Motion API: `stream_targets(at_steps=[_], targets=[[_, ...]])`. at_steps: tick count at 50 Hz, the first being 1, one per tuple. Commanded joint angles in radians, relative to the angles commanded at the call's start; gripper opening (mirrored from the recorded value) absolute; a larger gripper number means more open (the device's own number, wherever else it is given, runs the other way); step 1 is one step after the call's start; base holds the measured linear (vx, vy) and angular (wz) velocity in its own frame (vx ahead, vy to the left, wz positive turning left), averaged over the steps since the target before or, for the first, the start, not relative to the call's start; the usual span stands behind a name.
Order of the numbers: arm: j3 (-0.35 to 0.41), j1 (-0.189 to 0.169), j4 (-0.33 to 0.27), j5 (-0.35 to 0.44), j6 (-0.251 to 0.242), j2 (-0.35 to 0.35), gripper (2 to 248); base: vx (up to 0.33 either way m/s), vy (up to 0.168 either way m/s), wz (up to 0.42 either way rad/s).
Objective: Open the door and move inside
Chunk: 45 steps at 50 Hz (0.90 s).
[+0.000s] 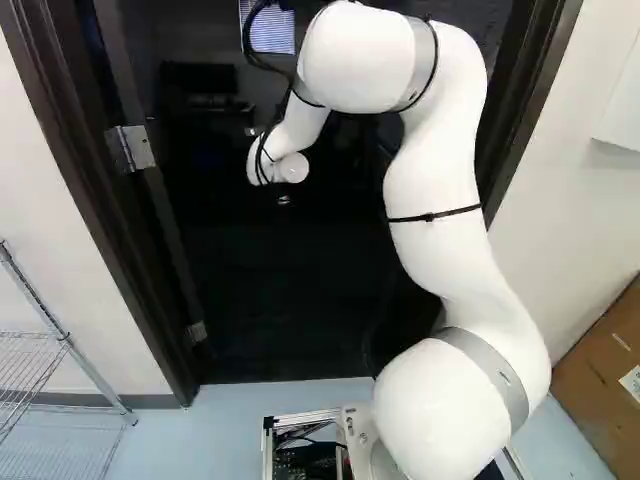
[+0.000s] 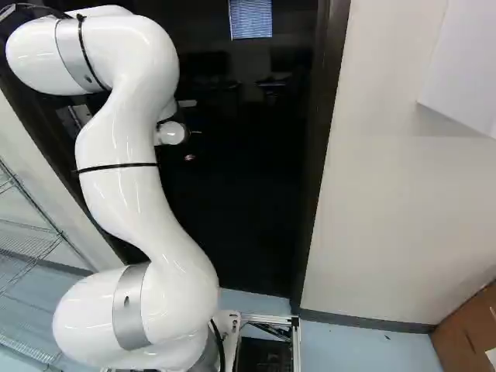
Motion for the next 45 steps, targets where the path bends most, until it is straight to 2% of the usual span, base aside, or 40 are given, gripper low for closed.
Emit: stream_targets(at_steps=[45], targets=[[0.151,-0.100,-0.029,0.000,0.000,0.118,247,0.000,0.000,0.000]])
